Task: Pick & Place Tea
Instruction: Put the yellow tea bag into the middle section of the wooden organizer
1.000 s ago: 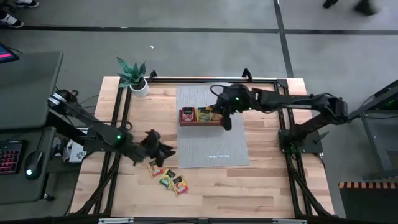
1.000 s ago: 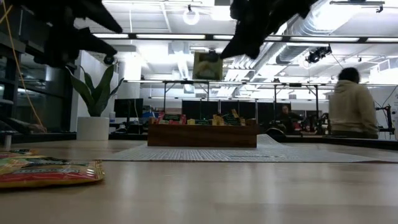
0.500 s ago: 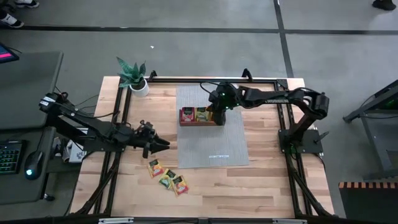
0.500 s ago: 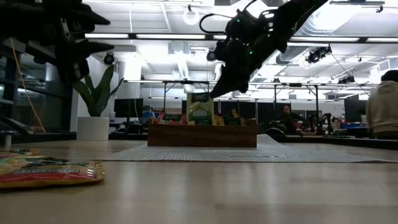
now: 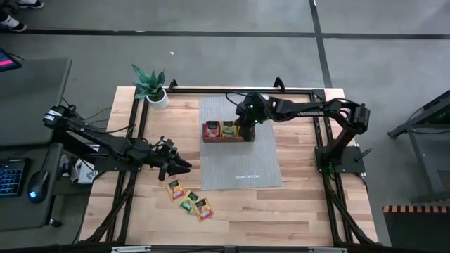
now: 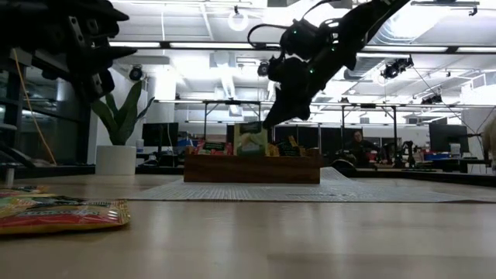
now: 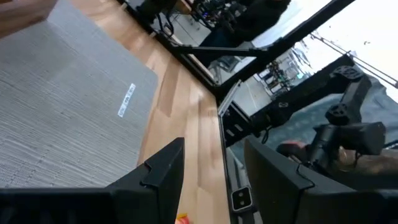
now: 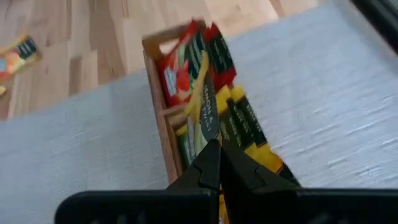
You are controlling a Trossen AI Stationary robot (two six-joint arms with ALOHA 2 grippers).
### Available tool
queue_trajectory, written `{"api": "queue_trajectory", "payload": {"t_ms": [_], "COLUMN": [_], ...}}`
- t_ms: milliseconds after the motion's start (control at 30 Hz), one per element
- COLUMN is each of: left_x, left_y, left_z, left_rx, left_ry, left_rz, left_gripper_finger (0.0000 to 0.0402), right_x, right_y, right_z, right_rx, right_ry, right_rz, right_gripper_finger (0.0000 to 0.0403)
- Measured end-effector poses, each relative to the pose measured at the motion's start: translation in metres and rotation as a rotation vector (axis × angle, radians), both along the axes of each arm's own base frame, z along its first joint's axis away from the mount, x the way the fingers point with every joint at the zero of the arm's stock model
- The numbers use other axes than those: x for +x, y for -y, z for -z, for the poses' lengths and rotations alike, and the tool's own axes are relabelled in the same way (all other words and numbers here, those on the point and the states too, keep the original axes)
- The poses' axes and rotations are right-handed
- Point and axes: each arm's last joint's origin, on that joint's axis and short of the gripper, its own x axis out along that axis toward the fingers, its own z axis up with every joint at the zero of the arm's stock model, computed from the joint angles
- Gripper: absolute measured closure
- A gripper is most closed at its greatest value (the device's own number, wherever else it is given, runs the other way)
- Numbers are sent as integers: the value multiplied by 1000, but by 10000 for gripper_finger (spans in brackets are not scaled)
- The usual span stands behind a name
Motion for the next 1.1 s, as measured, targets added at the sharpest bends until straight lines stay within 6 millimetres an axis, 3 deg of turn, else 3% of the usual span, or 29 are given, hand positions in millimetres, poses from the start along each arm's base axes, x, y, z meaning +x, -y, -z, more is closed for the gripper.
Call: {"api": "queue_trajectory", "payload": {"t_ms": [200,667,833,1100], "left_x": [0,0,0,0], "left_y": [0,2,2,2], "left_z": [0,0,0,1], "left_rx": [1,0,0,3], "left_ry": [4,4,4,-12], "left_rz": [15,53,53,54], "left_gripper_finger": [236,236,236,236], "right_x": [3,4,4,4], "right_y": [0,0,0,-1], "right_z": [15,15,15,13], "right_rx": [33,71,85,114], "right_ry": [-47,-38,-39,-30], "right_rz": [9,27,36,46], "right_gripper_finger": [403,395,360,272]}}
